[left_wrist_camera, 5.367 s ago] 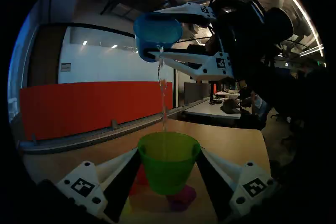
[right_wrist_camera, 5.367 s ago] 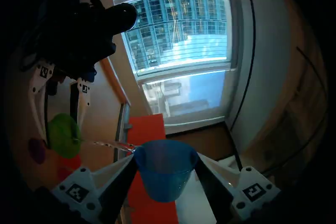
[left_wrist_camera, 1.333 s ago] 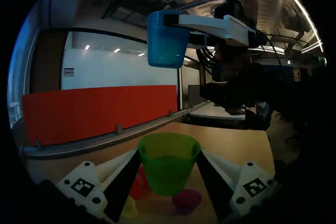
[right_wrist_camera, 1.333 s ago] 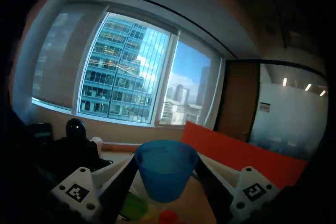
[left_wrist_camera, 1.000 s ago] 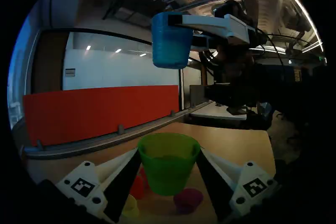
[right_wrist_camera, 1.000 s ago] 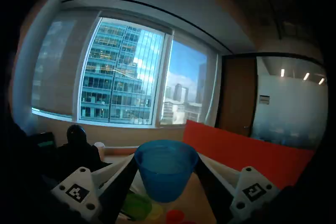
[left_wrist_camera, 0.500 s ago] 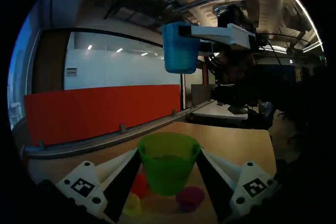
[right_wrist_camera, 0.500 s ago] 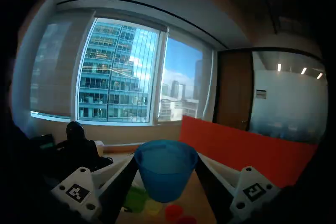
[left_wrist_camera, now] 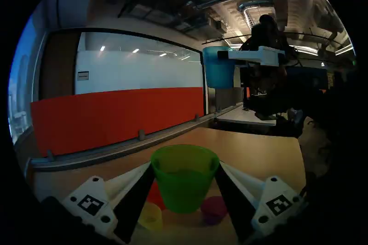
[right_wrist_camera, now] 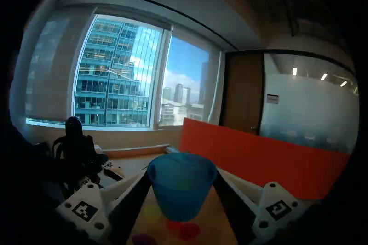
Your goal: Pour water
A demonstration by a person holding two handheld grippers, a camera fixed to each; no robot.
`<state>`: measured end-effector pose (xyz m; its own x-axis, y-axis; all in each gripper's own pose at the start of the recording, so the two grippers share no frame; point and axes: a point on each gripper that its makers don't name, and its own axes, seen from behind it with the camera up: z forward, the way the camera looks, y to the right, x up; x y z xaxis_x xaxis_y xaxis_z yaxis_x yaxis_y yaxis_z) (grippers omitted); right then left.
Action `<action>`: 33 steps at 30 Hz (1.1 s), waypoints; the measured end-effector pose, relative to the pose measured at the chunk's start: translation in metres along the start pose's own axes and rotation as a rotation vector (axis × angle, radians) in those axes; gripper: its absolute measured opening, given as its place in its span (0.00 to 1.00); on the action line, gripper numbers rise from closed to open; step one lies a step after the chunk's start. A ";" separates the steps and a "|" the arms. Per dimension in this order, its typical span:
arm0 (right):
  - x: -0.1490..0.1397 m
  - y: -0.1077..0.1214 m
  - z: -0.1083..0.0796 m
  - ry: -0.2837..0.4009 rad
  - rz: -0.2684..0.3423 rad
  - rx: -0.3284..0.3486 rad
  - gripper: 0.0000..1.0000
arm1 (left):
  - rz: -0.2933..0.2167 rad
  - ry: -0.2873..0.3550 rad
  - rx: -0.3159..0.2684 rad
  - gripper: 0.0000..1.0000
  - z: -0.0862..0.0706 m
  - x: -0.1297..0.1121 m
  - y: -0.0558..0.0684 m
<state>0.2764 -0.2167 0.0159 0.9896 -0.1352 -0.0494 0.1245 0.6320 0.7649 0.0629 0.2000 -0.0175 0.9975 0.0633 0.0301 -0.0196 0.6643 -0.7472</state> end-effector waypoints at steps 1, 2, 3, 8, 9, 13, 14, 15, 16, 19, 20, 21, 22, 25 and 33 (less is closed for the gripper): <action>-0.001 0.002 -0.002 0.000 0.001 -0.005 0.91 | 0.001 -0.004 0.002 0.86 -0.001 -0.001 -0.001; -0.003 0.004 -0.005 0.000 0.003 -0.010 0.91 | 0.003 -0.007 0.004 0.86 -0.001 -0.002 -0.002; -0.004 0.006 -0.008 0.000 0.005 -0.016 0.91 | 0.004 -0.011 0.007 0.86 -0.002 -0.004 -0.003; -0.006 0.015 -0.019 0.006 0.011 -0.037 0.92 | 0.008 -0.026 0.016 0.86 -0.004 -0.008 -0.006; -0.006 0.017 -0.022 0.007 0.011 -0.041 0.92 | 0.008 -0.029 0.017 0.86 -0.005 -0.009 -0.006; -0.013 0.021 -0.028 -0.004 0.002 -0.054 0.93 | 0.007 -0.037 0.017 0.86 -0.005 -0.012 -0.006; -0.015 0.021 -0.029 -0.008 0.000 -0.055 0.93 | 0.008 -0.040 0.018 0.86 -0.005 -0.012 -0.007; -0.017 0.021 -0.031 -0.012 -0.003 -0.055 0.93 | 0.009 -0.043 0.019 0.86 -0.005 -0.013 -0.007; -0.019 0.020 -0.031 -0.015 -0.004 -0.053 0.93 | 0.009 -0.045 0.019 0.86 -0.005 -0.014 -0.007; -0.024 0.019 -0.032 -0.023 -0.008 -0.047 0.93 | 0.011 -0.053 0.019 0.86 -0.005 -0.016 -0.006; -0.026 0.019 -0.032 -0.025 -0.009 -0.046 0.93 | 0.011 -0.055 0.019 0.86 -0.005 -0.017 -0.006; -0.028 0.019 -0.032 -0.027 -0.010 -0.045 0.93 | 0.011 -0.058 0.017 0.86 -0.005 -0.018 -0.005; -0.030 0.018 -0.032 -0.029 -0.009 -0.043 0.93 | 0.012 -0.060 0.016 0.86 -0.005 -0.019 -0.005; -0.037 0.016 -0.032 -0.034 -0.005 -0.037 0.93 | 0.013 -0.068 0.014 0.86 -0.006 -0.022 -0.005; -0.065 0.012 -0.032 -0.059 0.023 -0.025 0.92 | 0.012 -0.091 0.005 0.86 -0.010 -0.030 -0.003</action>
<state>0.2156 -0.1756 0.0075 0.9863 -0.1647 0.0067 0.1042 0.6542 0.7491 0.0341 0.1885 -0.0224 0.9871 0.1381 0.0813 -0.0320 0.6670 -0.7443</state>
